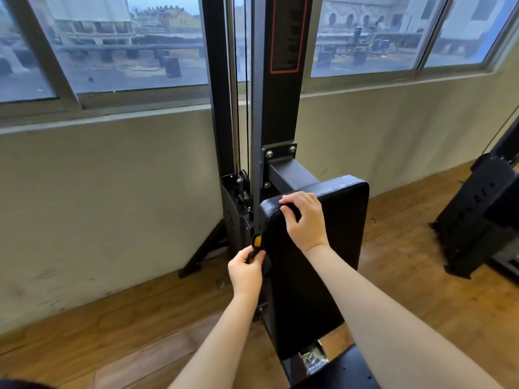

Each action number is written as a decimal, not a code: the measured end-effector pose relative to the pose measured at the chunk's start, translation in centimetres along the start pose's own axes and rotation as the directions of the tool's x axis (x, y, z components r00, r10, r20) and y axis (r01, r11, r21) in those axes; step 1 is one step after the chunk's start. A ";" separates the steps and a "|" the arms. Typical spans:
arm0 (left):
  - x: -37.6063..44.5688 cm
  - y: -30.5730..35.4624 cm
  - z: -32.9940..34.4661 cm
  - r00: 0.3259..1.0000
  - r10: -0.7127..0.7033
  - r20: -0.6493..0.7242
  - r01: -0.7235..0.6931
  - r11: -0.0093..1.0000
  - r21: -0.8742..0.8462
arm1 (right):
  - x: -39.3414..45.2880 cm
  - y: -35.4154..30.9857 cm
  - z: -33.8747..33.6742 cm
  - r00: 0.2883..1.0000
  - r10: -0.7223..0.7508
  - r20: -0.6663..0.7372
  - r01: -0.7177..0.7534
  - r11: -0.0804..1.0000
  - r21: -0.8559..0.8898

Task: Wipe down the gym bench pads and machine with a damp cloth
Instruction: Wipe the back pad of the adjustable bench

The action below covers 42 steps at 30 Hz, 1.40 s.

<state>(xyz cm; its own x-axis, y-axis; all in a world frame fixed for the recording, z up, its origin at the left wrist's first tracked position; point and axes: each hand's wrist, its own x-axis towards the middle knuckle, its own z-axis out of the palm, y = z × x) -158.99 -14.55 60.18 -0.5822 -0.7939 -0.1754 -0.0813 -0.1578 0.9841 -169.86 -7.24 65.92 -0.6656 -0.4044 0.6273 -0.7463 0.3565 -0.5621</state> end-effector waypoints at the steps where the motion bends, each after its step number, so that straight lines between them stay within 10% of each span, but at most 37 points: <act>1: 0.2 -0.2 -0.3 1.000 -0.009 0.014 0.009 1.000 0.027 | -0.1 0.0 0.3 1.000 -0.009 -0.019 0.009 1.000 -0.003; 11: 1.4 6.5 1.7 0.867 0.498 -0.008 -0.498 0.866 0.044 | -0.1 0.1 0.7 0.999 -0.017 -0.030 0.016 1.000 -0.011; 16: 1.0 3.8 1.2 0.886 0.458 -0.076 -0.454 0.889 0.059 | -0.2 -0.3 0.8 0.999 0.000 -0.047 0.000 1.000 -0.009; 22: -0.1 -1.5 -0.2 0.995 0.088 0.045 -0.092 0.990 0.103 | -0.5 -0.3 1.4 0.995 -0.002 -0.100 0.001 1.000 -0.013; 33: 2.3 5.4 1.7 0.862 0.491 -0.123 -0.472 0.868 0.156 | -0.5 0.9 0.9 0.987 -0.137 -0.089 0.139 0.990 0.017; 37: 1.2 -0.7 3.6 0.869 0.339 -0.359 -0.338 0.939 0.069 | -0.3 2.0 1.4 0.965 -0.219 -0.146 0.230 0.971 0.062; 42: 0.1 -7.4 3.0 0.922 0.249 -0.297 -0.254 0.967 0.023 | -0.4 2.6 2.4 0.930 -0.285 -0.231 0.300 0.954 0.030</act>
<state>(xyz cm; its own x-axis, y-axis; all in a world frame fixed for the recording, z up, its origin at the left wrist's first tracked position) -160.90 -11.69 52.96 -0.3166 -0.9456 0.0753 0.0505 0.0625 0.9968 -171.47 -8.17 62.90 -0.4073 -0.2836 0.8682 -0.9110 0.1937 -0.3641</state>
